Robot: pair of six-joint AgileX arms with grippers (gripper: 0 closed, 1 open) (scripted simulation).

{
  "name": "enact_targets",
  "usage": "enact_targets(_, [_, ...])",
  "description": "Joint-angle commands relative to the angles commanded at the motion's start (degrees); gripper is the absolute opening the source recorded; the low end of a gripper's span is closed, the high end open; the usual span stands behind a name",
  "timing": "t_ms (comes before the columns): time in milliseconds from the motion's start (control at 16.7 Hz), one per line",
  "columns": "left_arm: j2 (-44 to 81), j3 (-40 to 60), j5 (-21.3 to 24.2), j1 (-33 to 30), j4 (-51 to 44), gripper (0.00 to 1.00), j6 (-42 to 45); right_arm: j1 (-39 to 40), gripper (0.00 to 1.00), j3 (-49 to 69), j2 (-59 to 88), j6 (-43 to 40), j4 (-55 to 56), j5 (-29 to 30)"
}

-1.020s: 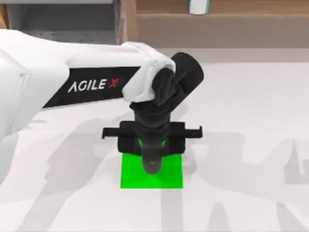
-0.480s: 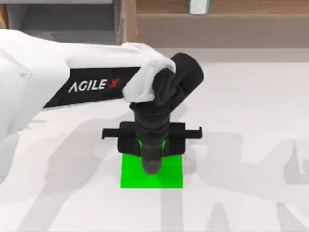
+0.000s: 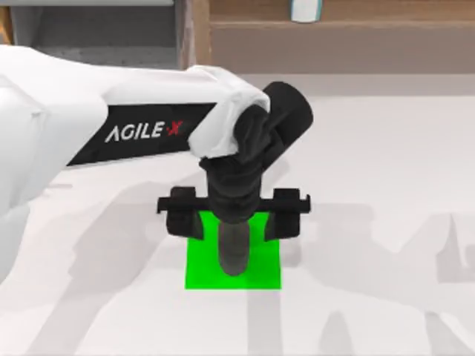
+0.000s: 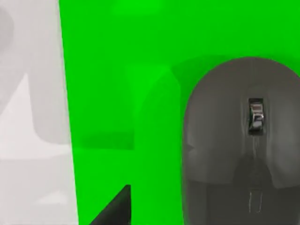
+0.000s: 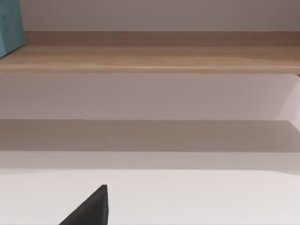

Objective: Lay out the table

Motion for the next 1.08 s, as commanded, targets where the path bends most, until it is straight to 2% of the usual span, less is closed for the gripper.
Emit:
enact_targets(660, [-0.38,2.68,-0.01,-1.27,-0.21,1.00,-0.61,0.00,1.00,0.00,0.00,0.00,0.00,0.00])
enact_targets(840, [-1.24,10.28,0.10,-4.81,-0.94,1.00,-2.53,0.00,1.00,0.00,0.00,0.00,0.00,0.00])
enact_targets(1080, [-3.05,26.47,0.37,-12.13,-2.64,1.00,-6.85,0.00,1.00,0.00,0.00,0.00,0.00,0.00])
